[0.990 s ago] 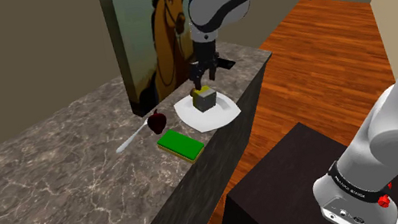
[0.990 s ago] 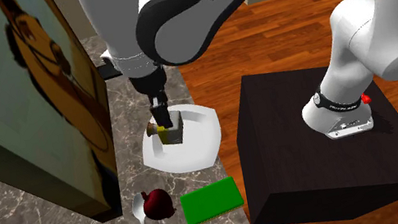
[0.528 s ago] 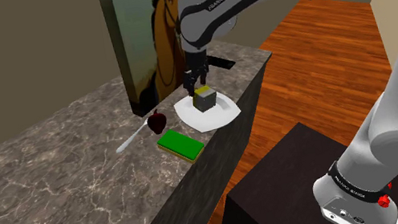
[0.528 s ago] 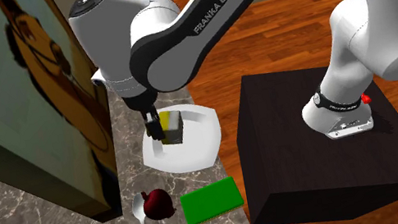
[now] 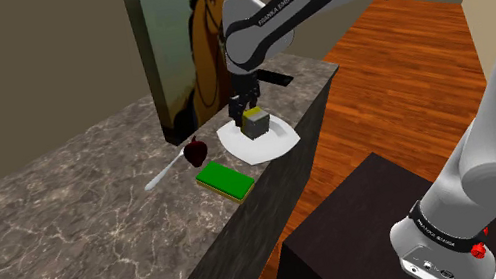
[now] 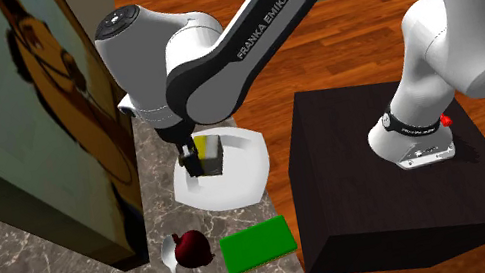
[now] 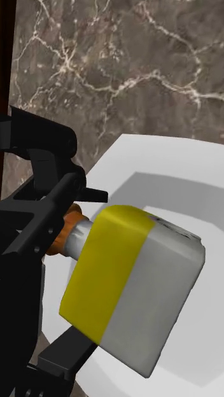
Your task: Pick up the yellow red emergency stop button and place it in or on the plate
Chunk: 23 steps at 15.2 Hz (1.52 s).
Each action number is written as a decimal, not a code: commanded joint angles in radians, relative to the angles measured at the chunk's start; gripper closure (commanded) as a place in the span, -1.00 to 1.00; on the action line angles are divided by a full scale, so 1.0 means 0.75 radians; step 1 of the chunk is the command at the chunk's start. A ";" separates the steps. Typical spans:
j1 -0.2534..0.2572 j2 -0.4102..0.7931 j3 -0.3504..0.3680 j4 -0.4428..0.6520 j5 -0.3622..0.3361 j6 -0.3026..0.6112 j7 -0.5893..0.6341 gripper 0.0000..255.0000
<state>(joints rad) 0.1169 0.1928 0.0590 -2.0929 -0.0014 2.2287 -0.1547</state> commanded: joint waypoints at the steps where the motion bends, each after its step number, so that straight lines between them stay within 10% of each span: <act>1: 0.000 0.000 0.000 0.000 0.000 0.001 0.000 -1.00; 3: 0.000 0.000 0.000 0.000 0.000 0.001 0.000 -1.00; 4: 0.000 0.000 0.000 0.000 0.000 0.001 0.000 1.00; 23: -0.002 -0.092 0.001 0.072 0.006 -0.163 -0.003 1.00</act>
<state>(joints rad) 0.1179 0.1328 0.0613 -2.0416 0.0026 2.1179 -0.1531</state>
